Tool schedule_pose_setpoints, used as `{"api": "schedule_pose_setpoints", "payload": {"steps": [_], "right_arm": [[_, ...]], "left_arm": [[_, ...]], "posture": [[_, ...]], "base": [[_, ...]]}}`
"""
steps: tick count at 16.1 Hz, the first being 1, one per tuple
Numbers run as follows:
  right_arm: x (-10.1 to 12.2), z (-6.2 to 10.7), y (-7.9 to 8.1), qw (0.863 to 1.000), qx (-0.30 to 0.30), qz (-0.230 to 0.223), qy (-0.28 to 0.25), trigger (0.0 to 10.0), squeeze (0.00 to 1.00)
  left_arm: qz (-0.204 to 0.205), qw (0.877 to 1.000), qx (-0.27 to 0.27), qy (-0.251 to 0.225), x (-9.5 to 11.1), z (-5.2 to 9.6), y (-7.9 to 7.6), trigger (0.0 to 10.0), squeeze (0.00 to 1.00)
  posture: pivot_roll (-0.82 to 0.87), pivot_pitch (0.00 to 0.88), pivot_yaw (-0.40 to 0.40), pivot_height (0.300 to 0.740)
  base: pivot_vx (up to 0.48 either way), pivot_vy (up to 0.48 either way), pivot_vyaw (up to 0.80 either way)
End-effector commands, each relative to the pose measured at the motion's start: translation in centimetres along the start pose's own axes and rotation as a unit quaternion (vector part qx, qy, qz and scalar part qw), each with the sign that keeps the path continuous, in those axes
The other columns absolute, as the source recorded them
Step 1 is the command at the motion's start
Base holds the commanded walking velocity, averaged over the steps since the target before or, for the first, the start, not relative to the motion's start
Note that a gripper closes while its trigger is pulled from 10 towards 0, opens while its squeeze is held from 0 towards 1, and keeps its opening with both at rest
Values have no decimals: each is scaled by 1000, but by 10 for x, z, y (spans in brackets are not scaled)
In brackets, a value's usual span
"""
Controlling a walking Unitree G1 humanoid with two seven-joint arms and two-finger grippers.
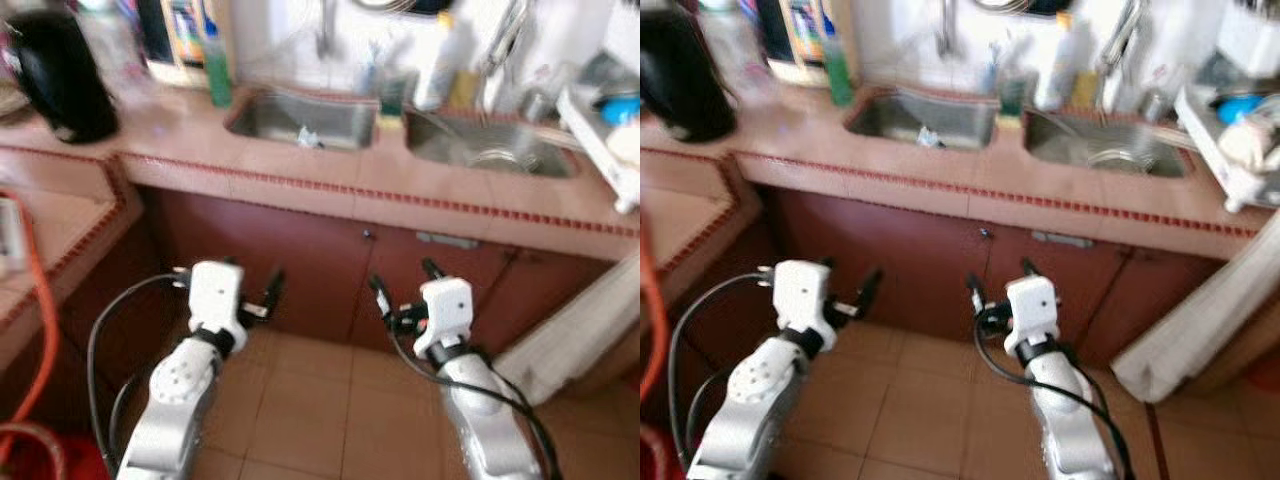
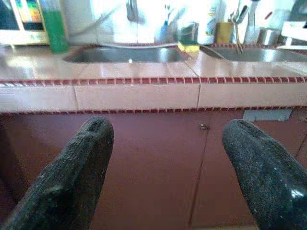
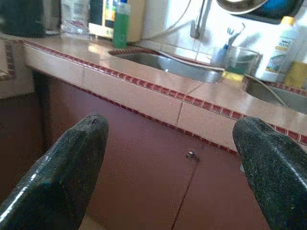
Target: Kitchen organization
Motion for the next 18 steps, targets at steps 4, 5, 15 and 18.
{"api": "schedule_pose_setpoints", "payload": {"steps": [4, 5, 15, 18], "right_arm": [[0, -2, -3, 1000, -1, 5, -2, 10000, 0], [0, -2, -3, 1000, -1, 5, -2, 10000, 0], [-2, 0, -4, 1000, 3, 11, 1, 10000, 0], [-3, 1, -5, 1000, 4, 12, 2, 10000, 0]], "left_arm": [[-15, 999, -31, -1, 1, -2, -12, 10000, 0], [-12, 999, -31, -1, 1, -2, -12, 10000, 0], [-11, 999, -36, 0, 0, -3, -15, 10000, 0], [-10, 999, -36, 1, -1, -2, -16, 10000, 0]], "posture": [[-36, 16, -20, 740], [-36, 12, -20, 740], [-37, 1, -24, 740], [-37, 4, -24, 740]], "base": [[0, -83, 0], [0, -480, 0], [0, -480, 0], [0, -480, 0]]}}
Point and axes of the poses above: a point about 5 cm out from each wrist's last joint towards the gripper, its own z axis pointing back from the gripper into the wrist, its own x axis along the axis of the wrist's last joint, y = z × x, the point moved 5 cm from there along -z, pointing out of the wrist towards the gripper, and after that the axes turned 7 degrees about z, right-handed, at the moved point
